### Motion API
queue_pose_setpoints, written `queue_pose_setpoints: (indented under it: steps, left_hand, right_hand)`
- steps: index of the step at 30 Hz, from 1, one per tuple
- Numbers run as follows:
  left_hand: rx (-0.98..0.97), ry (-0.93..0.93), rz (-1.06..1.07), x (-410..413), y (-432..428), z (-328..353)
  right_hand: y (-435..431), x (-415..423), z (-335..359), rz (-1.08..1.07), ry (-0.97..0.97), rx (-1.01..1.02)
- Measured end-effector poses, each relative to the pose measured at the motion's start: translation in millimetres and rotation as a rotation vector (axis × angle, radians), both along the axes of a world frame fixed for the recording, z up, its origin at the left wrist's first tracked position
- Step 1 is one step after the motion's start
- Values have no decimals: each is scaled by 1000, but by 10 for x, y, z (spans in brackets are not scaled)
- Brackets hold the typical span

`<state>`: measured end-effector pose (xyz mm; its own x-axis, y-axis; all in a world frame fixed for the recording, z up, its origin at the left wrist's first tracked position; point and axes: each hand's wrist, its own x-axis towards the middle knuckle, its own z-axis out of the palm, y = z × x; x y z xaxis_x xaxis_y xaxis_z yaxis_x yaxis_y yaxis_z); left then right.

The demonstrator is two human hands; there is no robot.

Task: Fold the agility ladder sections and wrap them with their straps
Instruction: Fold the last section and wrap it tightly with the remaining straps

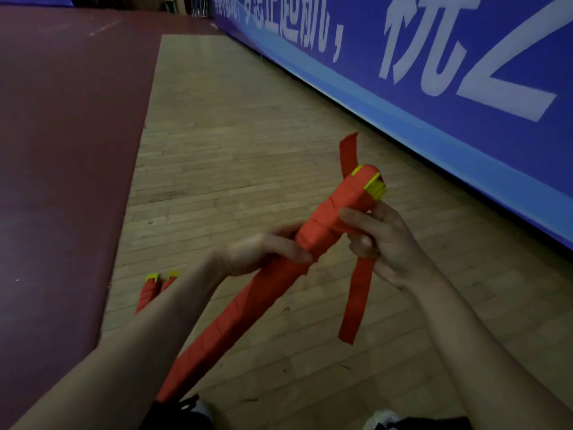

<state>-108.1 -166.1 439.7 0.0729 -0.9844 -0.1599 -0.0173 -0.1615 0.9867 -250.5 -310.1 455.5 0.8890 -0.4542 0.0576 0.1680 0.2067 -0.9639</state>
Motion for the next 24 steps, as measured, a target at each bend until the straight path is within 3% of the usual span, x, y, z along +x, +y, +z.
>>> queue_pose_setpoints:
  steps: [3,7,11,16,20,24]
  left_hand:
    - [20,-542,203,-101,-92,-103]
    - [-228,-728,384,-195,-177,-316]
    - [-328,-1000,461,-289,-178,-267]
    - [-294,-848,518,-231,-151,-188]
    - [-154,-528,470,-189,-127,-39]
    - [-135,-245,419,-104,-82,53]
  right_hand:
    - [17,71,-14,-144,21,91]
    - [21,141,-28,-237,-1,165]
    - [-9,143,15,-253,-35,131]
    - [-105,63,77,-196,16,-50]
    - [-141,0,71,-197,132,-225]
    - [-122,-4,74,-191,123,-219]
